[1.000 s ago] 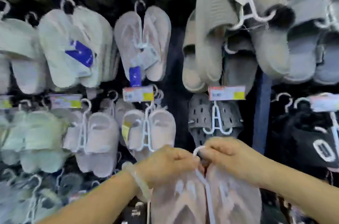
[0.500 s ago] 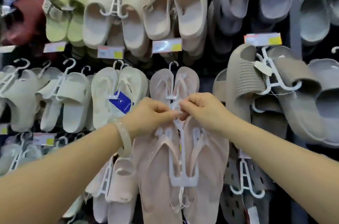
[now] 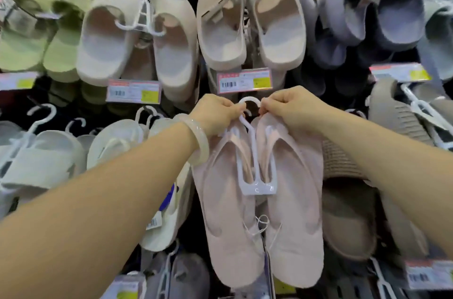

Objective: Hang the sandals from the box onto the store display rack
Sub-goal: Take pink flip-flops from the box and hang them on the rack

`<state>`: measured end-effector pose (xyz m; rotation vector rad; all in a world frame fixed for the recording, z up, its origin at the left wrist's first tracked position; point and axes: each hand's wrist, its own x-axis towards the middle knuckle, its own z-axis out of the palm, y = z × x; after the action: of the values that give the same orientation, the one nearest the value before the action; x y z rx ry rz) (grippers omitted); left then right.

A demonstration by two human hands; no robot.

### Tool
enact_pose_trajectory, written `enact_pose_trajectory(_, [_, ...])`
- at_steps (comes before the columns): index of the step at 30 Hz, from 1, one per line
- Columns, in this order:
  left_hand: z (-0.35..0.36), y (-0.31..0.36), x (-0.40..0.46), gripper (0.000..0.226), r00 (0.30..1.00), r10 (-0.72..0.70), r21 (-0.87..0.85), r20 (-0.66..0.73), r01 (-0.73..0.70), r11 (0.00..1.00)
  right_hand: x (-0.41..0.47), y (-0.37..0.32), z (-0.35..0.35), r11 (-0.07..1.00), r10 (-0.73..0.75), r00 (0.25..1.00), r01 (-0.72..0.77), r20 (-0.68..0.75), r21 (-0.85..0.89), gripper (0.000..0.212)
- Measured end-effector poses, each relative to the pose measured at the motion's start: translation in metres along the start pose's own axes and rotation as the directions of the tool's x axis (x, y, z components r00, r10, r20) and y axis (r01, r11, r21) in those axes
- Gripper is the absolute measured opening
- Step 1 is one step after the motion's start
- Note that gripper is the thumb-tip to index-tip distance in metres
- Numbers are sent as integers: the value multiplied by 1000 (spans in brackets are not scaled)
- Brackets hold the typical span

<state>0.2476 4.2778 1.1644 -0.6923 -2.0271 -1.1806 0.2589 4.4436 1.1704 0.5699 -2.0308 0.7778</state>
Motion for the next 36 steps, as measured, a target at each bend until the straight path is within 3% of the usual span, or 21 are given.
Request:
enact_pose_trajectory(2, [2, -11, 11, 35, 1000, 19, -23, -2, -19, 1000, 12, 4, 8, 1000, 20, 998, -20, -51, 18, 29])
enact_pose_trajectory(5, [5, -21, 23, 36, 997, 69, -65, -32, -71, 995, 24, 6, 18, 1000, 25, 999, -26, -20, -11, 22])
enact_pose_trajectory(9, [7, -29, 39, 37, 981, 142, -128, -129, -158, 979, 37, 13, 26, 997, -73, 988, 74, -139, 3, 13])
enact_pose_trajectory(14, [18, -29, 54, 51, 950, 239, 49, -203, -234, 971, 44, 26, 37, 994, -101, 951, 82, -293, -78, 24])
enact_pose_trajectory(16, [22, -32, 57, 53, 956, 220, 80, -194, -208, 975, 46, 29, 39, 989, -56, 957, 14, -286, -147, 24])
enact_pose_trajectory(19, [28, -45, 61, 32, 964, 176, 172, -199, -143, 975, 50, 33, 47, 963, 26, 973, -86, -231, -253, 28])
enact_pose_trajectory(22, [32, -54, 58, 30, 961, 155, 288, -229, -85, 954, 52, 37, 55, 937, 89, 979, -145, -185, -317, 22])
enact_pose_trajectory(24, [35, -56, 56, 33, 956, 178, 389, -233, -76, 918, 47, 39, 60, 900, 78, 980, -149, -186, -409, 30])
enact_pose_trajectory(26, [38, -58, 51, 42, 954, 212, 511, -214, -76, 856, 40, 42, 66, 861, -27, 971, -99, -238, -499, 37])
enact_pose_trajectory(30, [45, -71, 28, 71, 925, 346, 628, -157, -177, 758, 15, 58, 75, 852, -222, 914, 13, -339, -524, 52])
enact_pose_trajectory(34, [47, -86, 9, 82, 919, 394, 773, 25, -268, 575, -6, 70, 82, 873, -174, 955, 37, -240, -486, 60])
enact_pose_trajectory(36, [49, -89, 4, 86, 923, 375, 785, 83, -292, 546, -8, 73, 82, 881, -147, 969, 38, -196, -471, 64])
